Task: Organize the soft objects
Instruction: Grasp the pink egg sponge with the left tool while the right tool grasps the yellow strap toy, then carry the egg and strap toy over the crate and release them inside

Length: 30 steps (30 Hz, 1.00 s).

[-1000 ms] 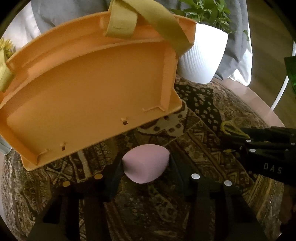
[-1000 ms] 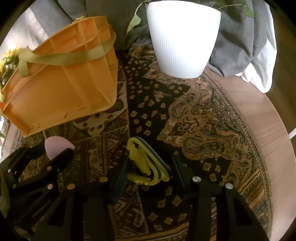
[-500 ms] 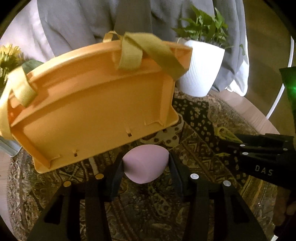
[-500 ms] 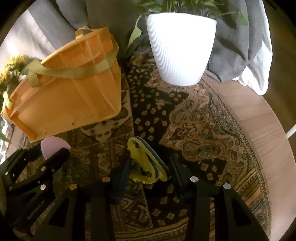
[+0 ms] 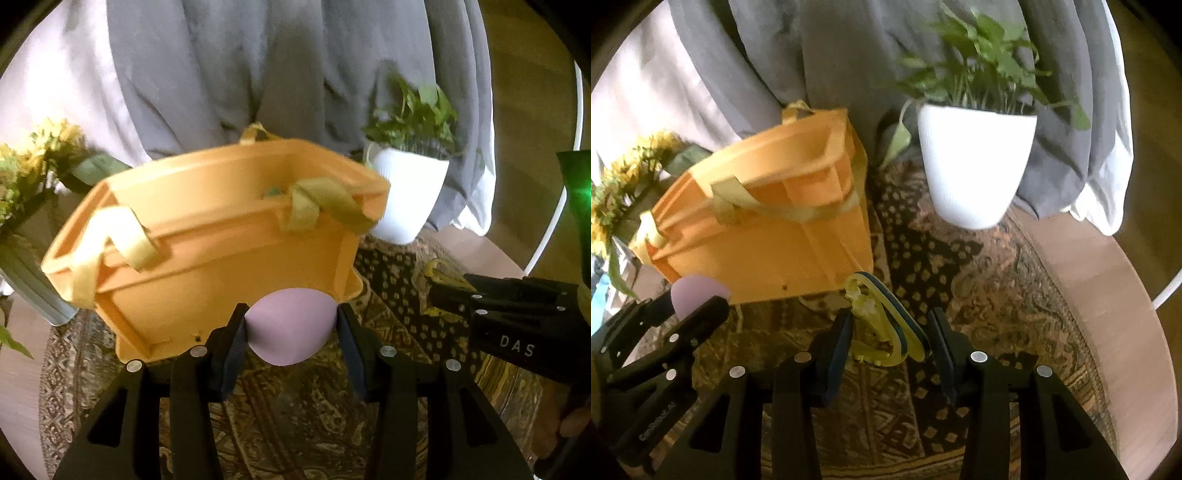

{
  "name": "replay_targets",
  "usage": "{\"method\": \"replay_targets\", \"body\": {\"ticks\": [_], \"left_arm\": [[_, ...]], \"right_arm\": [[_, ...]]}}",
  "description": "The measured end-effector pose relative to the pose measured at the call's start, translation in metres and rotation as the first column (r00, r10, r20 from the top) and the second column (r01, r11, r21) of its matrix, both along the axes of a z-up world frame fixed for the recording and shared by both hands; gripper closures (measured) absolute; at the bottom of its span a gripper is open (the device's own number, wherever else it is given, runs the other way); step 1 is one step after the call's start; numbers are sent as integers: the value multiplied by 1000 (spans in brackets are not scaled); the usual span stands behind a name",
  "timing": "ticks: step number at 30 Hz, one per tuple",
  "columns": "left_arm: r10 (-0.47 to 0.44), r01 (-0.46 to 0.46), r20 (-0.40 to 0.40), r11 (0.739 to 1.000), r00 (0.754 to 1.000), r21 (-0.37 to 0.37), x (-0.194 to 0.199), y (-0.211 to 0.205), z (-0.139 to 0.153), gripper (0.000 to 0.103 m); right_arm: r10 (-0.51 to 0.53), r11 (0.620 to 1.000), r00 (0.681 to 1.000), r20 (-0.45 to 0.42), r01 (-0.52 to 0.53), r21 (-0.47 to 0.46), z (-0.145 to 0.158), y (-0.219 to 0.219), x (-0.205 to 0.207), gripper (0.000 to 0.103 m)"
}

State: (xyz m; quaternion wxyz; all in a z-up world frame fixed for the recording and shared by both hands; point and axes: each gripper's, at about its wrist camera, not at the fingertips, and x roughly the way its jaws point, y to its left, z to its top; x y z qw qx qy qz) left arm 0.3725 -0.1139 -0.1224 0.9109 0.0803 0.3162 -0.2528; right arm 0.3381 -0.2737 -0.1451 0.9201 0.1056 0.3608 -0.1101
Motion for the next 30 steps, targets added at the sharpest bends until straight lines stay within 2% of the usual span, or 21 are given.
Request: {"method": "replay_targets", "body": {"ticks": [7,14,30], "left_arm": [[32,-30,36,999,999,-32,-1,10,19,56],[64,-59,105,997,992,-45,-1,22,39,56],[141,-123,208,988,968,-97,2,49,84,56]], "right_arm": [[19,999,997,74,-17,-27,23,13,-4,60],[34,999,991,133,-30,-26,38,21,-1,60],[98,995,958,268,-89,-44,83,44,8,60]]}}
